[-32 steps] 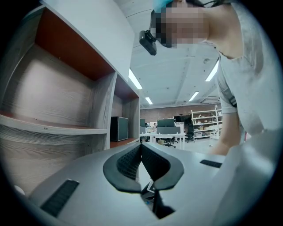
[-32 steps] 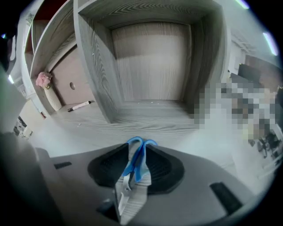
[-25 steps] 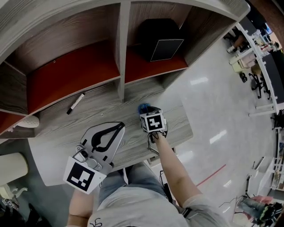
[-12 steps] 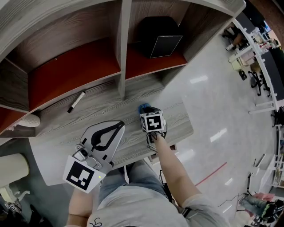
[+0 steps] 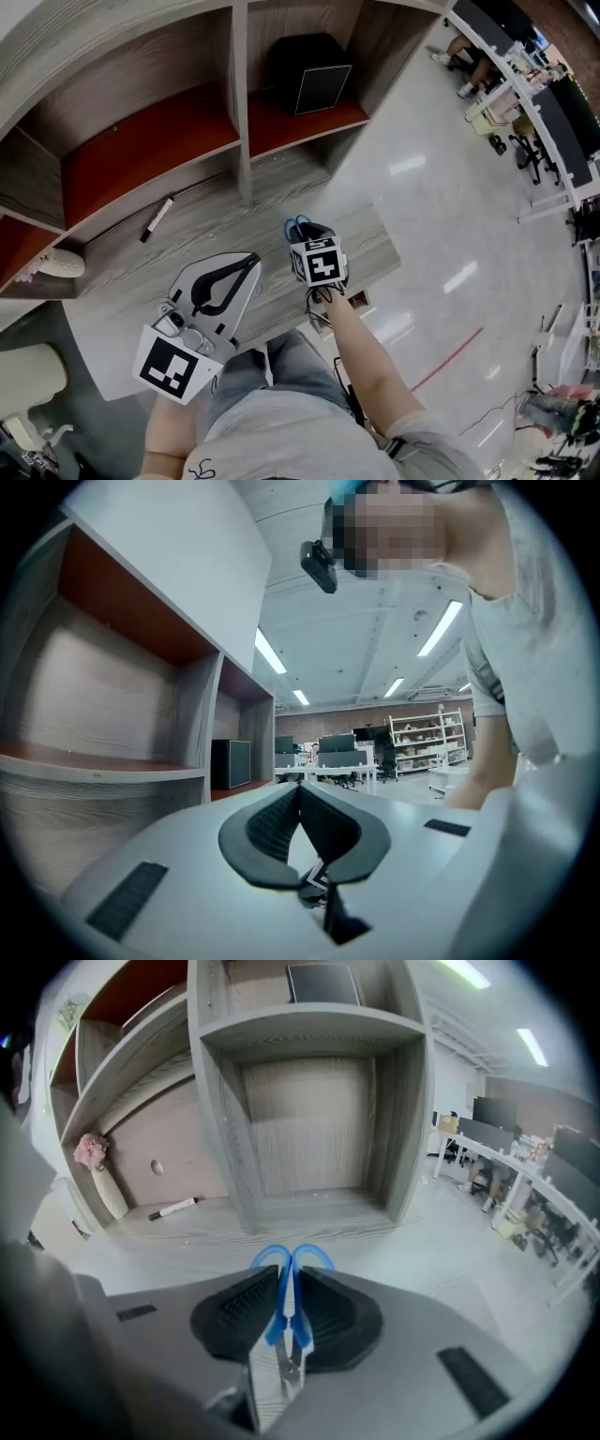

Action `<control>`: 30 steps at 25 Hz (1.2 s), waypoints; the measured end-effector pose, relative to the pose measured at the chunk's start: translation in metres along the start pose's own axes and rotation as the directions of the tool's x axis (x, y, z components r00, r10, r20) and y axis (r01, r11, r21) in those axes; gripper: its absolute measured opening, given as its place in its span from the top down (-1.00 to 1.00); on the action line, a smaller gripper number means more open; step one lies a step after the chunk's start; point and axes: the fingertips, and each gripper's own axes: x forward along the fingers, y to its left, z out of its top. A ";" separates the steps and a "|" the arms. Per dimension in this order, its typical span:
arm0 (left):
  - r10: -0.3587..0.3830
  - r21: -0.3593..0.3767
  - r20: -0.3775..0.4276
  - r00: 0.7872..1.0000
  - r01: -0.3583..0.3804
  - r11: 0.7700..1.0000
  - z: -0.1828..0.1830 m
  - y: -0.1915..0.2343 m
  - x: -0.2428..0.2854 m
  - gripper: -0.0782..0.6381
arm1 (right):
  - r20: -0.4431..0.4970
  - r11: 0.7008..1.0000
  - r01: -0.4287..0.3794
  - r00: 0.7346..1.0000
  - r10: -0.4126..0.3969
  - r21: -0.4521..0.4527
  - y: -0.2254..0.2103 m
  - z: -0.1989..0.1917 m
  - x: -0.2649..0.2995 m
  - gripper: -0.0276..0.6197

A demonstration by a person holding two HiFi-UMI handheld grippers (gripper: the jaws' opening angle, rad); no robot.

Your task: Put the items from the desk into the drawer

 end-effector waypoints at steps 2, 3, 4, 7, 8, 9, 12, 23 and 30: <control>-0.015 0.007 0.009 1.000 0.015 1.000 0.003 -0.005 -0.004 0.75 | 0.037 1.000 0.004 0.999 -0.004 0.007 0.003 0.005 -0.013 0.64; -0.022 0.010 0.013 1.000 0.022 1.000 0.005 -0.009 -0.006 0.75 | 0.056 1.000 0.005 0.998 -0.005 0.010 0.006 0.007 -0.021 0.64; -0.029 0.014 0.017 0.999 0.029 0.999 0.007 -0.012 -0.008 0.76 | 0.075 1.000 0.004 0.997 -0.005 0.014 0.008 0.009 -0.029 0.64; -0.059 0.026 0.027 0.998 0.059 0.998 0.012 -0.025 -0.015 0.75 | 0.136 1.000 0.006 0.991 -0.009 0.023 0.016 0.017 -0.055 0.64; -0.071 0.030 0.031 0.997 0.071 0.997 0.014 -0.030 -0.018 0.75 | 0.157 1.000 0.008 0.987 -0.012 0.026 0.018 0.019 -0.064 0.64; -0.083 0.033 0.035 0.996 0.082 0.996 0.015 -0.034 -0.020 0.75 | 0.178 1.000 0.010 0.984 -0.015 0.030 0.021 0.021 -0.074 0.64; -0.114 0.038 0.040 0.993 0.112 0.993 0.018 -0.047 -0.029 0.75 | 0.244 0.999 0.011 0.970 -0.020 0.039 0.031 0.026 -0.105 0.64; -0.237 0.054 0.063 0.969 0.234 0.971 0.022 -0.095 -0.064 0.75 | 0.484 0.997 0.023 0.873 -0.054 0.069 0.078 0.028 -0.231 0.64; -0.314 0.054 0.081 0.946 0.310 0.949 0.022 -0.123 -0.072 0.75 | 0.570 0.995 0.056 0.816 -0.096 0.088 0.093 0.014 -0.289 0.64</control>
